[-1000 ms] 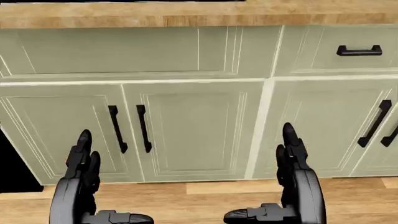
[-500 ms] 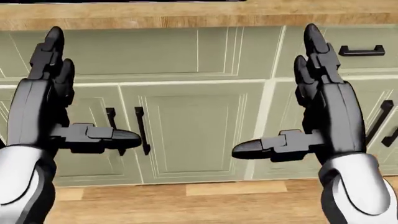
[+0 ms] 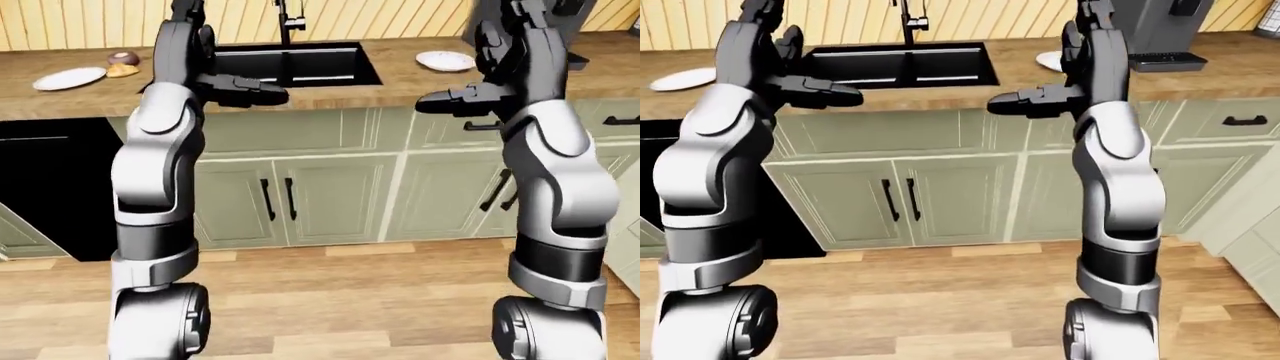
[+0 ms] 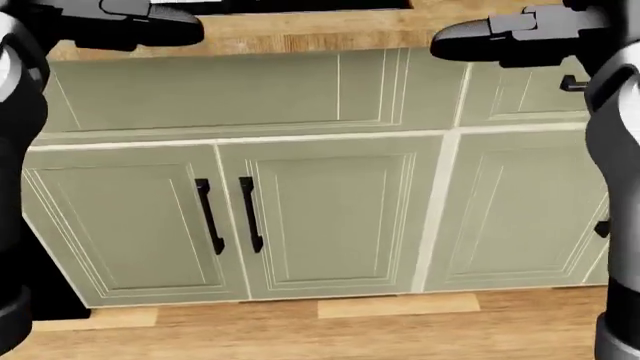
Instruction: Place the pastries on the plates.
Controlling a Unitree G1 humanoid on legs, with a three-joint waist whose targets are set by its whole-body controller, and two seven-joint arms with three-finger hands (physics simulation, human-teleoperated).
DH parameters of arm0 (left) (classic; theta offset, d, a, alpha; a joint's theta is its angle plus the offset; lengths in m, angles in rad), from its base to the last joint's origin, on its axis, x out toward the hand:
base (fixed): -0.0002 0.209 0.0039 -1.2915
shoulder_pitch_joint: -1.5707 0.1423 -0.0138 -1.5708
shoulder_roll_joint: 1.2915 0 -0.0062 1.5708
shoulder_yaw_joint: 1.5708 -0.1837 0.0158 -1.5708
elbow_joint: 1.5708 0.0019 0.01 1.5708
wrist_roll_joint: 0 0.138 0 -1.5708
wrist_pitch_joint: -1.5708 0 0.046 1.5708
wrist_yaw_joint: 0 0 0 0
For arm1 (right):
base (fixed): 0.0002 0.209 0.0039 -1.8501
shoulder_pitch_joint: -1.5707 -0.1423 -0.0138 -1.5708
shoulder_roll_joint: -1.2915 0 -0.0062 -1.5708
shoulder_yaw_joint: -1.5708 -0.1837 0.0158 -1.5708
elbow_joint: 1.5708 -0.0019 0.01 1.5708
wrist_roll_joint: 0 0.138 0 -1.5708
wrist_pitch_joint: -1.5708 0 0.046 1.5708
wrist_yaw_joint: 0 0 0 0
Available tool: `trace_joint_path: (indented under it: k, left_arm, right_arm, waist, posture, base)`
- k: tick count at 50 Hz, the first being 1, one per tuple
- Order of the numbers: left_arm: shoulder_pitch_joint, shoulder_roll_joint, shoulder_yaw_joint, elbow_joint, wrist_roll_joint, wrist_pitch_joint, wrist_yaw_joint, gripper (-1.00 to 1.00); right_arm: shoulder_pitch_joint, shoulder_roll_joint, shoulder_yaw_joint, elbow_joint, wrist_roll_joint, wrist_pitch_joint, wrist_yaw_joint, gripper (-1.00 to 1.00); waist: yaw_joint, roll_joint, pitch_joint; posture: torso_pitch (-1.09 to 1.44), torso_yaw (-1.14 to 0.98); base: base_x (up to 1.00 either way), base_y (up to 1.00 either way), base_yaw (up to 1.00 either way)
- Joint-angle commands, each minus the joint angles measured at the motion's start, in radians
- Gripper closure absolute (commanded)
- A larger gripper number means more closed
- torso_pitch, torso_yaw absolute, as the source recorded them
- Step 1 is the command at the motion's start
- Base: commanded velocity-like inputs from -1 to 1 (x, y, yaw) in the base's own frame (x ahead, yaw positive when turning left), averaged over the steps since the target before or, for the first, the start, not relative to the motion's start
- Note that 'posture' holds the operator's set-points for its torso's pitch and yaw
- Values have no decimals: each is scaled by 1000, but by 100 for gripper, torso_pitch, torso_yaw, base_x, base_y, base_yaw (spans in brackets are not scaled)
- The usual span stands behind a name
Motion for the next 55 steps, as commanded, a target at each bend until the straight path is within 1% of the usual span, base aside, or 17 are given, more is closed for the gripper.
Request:
trace_joint_path:
  k: [1,7,9,10,18,22,23,26,28,30,32,34,43,45,50,52,55]
  left_arm:
    - [-27,9,-1,-22,12,-26,-2,-100]
    - [-23,7,13,-50,-4,-3,-1,-100]
    - [-27,17,23,-58,-10,8,0,-100]
    - [-26,25,26,-53,-9,6,2,-100]
    - [-27,28,20,-64,-8,12,4,-100]
    - [-24,25,17,-59,-2,6,4,-100]
    - [-24,25,17,-59,-1,6,2,-100]
    - [-23,25,16,-57,3,2,0,-100]
    - [-26,26,18,-57,3,4,-2,-100]
    - [-27,25,18,-57,4,5,0,-100]
    - [-26,25,16,-57,6,3,-1,-100]
    - [-26,25,16,-57,7,3,-1,-100]
    - [-24,21,15,-65,8,9,-4,-100]
    - [-27,22,12,-61,12,3,-6,-100]
    - [-29,22,12,-59,19,0,-10,-100]
    - [-30,21,13,-62,20,3,-11,-100]
    - [-26,20,9,-62,25,0,-14,-100]
  right_arm:
    - [-16,3,10,-3,11,-25,4,-100]
    - [-26,-10,15,-22,12,-3,0,-100]
    - [-46,-10,20,-32,14,11,-1,-100]
    - [-55,-7,22,-27,14,15,0,-100]
    - [-45,-3,15,-36,13,9,3,-100]
    - [-44,-3,15,-35,17,6,0,-100]
    - [-42,-3,16,-36,17,4,1,-100]
    - [-43,-1,16,-34,21,-2,3,-100]
    - [-49,-2,15,-34,24,-1,3,-100]
    - [-44,-1,16,-39,26,-3,4,-100]
    - [-39,-2,18,-40,23,-6,5,-100]
    - [-39,-1,18,-40,23,-6,5,-100]
    - [-57,-9,12,-40,35,6,2,-100]
    - [-34,-5,23,-54,34,-4,14,-100]
    - [-40,-3,23,-54,29,-2,21,-100]
    - [-63,-6,22,-46,30,11,23,-100]
    - [-30,5,25,-57,24,-14,27,-100]
  waist:
    - [5,-10,-8]
    - [-3,60,-5]
    - [-7,114,-14]
    - [-11,167,-32]
    - [15,58,14]
    - [16,-22,-17]
    - [12,-12,4]
    - [10,-19,-24]
    - [5,-2,-6]
    - [0,39,6]
    - [7,167,-23]
    - [12,114,0]
    - [10,28,12]
    - [6,-23,-3]
    - [-10,79,-17]
    - [-5,143,-20]
    - [7,118,-3]
  posture:
    - [0,0]
    - [0,0]
    - [0,0]
    - [0,0]
    - [0,0]
    - [0,0]
    - [0,0]
    - [0,0]
    - [0,0]
    - [0,0]
    - [0,0]
    - [0,0]
    - [0,0]
    - [0,0]
    - [0,0]
    - [0,0]
    - [0,0]
  base:
    - [0,100,0]
    - [0,95,0]
    - [0,93,0]
    - [0,92,0]
    - [0,98,0]
    - [0,99,0]
    - [0,100,0]
    - [0,99,0]
    - [0,100,0]
    - [0,93,0]
    - [0,87,0]
    - [0,87,0]
    - [0,87,0]
    - [0,61,0]
    - [0,16,0]
    - [3,18,0]
    - [16,26,0]
